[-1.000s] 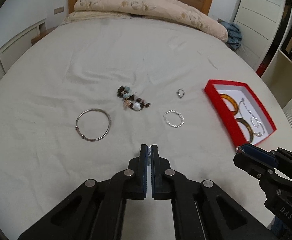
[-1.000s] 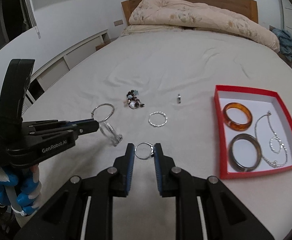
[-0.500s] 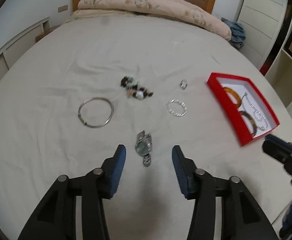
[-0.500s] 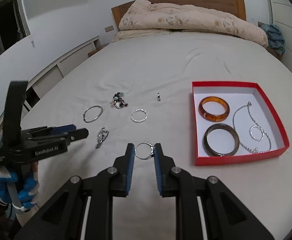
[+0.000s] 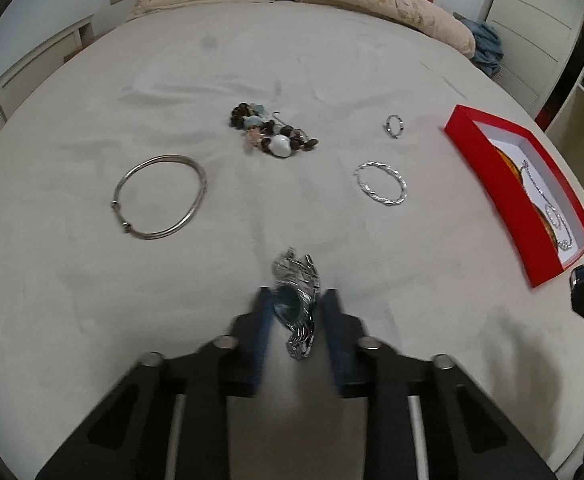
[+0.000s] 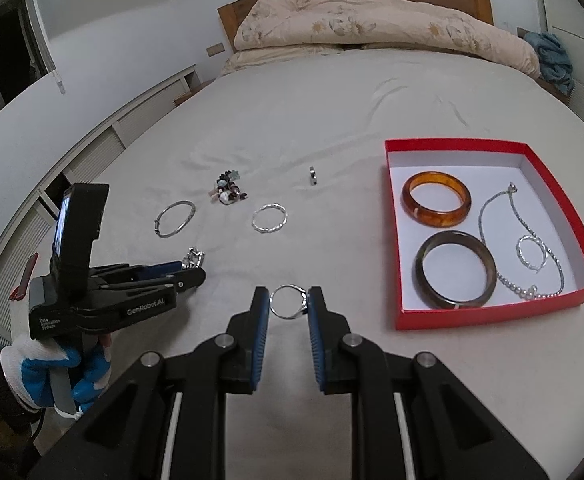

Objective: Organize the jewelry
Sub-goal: 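Carry the wristwatch and silver ring over the red box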

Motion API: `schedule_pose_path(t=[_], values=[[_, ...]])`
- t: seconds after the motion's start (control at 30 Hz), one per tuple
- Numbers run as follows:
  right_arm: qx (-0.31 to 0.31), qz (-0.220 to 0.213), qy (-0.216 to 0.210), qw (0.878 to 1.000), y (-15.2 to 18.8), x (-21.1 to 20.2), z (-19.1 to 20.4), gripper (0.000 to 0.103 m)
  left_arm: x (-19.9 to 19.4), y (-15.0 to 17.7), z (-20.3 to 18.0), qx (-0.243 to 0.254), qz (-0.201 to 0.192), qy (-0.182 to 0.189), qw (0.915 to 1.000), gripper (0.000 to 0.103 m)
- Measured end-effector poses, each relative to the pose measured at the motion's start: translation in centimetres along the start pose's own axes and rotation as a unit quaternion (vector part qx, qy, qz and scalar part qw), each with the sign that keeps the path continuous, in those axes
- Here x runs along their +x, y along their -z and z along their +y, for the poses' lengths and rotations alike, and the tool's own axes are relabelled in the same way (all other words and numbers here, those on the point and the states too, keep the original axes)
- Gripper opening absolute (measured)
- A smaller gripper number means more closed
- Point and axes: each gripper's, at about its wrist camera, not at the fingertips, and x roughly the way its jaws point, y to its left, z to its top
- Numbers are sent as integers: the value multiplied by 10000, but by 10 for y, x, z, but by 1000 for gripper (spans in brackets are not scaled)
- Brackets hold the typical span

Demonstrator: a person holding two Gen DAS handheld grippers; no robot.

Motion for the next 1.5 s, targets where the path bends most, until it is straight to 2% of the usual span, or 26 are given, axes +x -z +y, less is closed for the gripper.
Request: schedule_pose_path(t=[0.27,0.43,0.7,0.8,0.97,1.13,1.3,1.5], values=[[41,-66,31,10000,1,-8,-5,18,-15,-3,-1,-37,-104,103,9999,15],[47,-206,121,9997,-6,-24,-15,18,-35,-16,-16,68,-310,386,9988,15],[230,-372,677,9967,-26,-46,-78,18,-53,-51,-83,446,-553,1119,9912,15],[283,-252,945,9948,-29,-44,-108,18,-45,-62,-116,657,-526,1347,9873,15],[381,63,1158,9925,-29,-27,-148,18,-22,-65,-169,1057,-317,1591,9811,15],[358,502,1166,9913,-29,-4,-171,18,10,-65,-208,1387,60,1515,9787,15],[196,810,1169,9896,-26,10,-180,18,37,-55,-220,1613,450,1250,9779,15],[-97,1035,1259,9866,-24,14,-181,20,45,-48,-220,1748,478,1031,9780,17]])
